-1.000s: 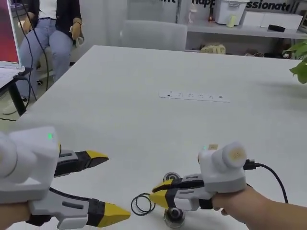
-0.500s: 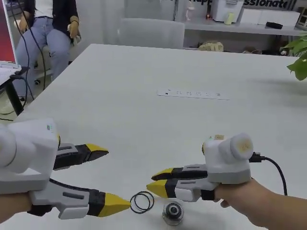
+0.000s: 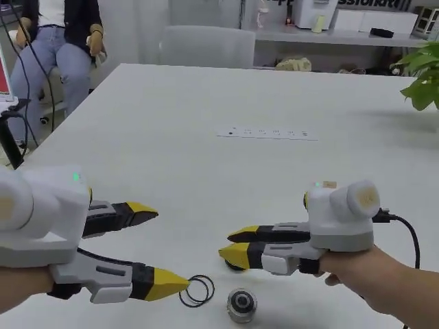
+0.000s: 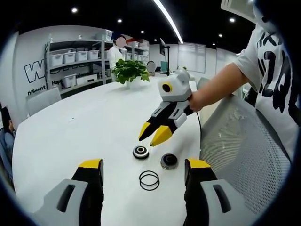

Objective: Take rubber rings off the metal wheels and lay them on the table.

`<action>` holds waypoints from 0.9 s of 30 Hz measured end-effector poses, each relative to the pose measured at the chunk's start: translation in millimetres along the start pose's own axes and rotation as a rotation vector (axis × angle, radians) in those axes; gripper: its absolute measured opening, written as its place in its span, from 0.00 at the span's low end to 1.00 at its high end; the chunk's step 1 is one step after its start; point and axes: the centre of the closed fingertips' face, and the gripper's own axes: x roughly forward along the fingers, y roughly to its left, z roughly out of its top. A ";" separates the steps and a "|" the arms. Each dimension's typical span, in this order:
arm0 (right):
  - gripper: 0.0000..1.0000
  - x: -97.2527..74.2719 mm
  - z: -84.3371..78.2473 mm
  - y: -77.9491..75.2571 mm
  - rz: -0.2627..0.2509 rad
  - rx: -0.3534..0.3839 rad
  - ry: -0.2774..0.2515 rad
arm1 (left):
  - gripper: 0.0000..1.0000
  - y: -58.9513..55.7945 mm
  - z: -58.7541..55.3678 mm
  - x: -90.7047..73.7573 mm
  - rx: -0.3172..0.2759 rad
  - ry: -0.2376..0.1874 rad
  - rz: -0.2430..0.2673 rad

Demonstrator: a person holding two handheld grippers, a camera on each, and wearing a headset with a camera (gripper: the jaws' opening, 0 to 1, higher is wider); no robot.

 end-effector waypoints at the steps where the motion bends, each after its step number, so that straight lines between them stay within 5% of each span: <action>1: 0.21 -2.0 0.1 -2.0 -0.006 0.000 -0.002 | 0.68 0.2 0.2 1.3 0.000 0.001 -0.001; 27: 0.25 -24.6 -28.0 -33.1 -0.086 -0.045 0.074 | 0.57 11.3 -6.3 46.6 0.003 0.068 -0.073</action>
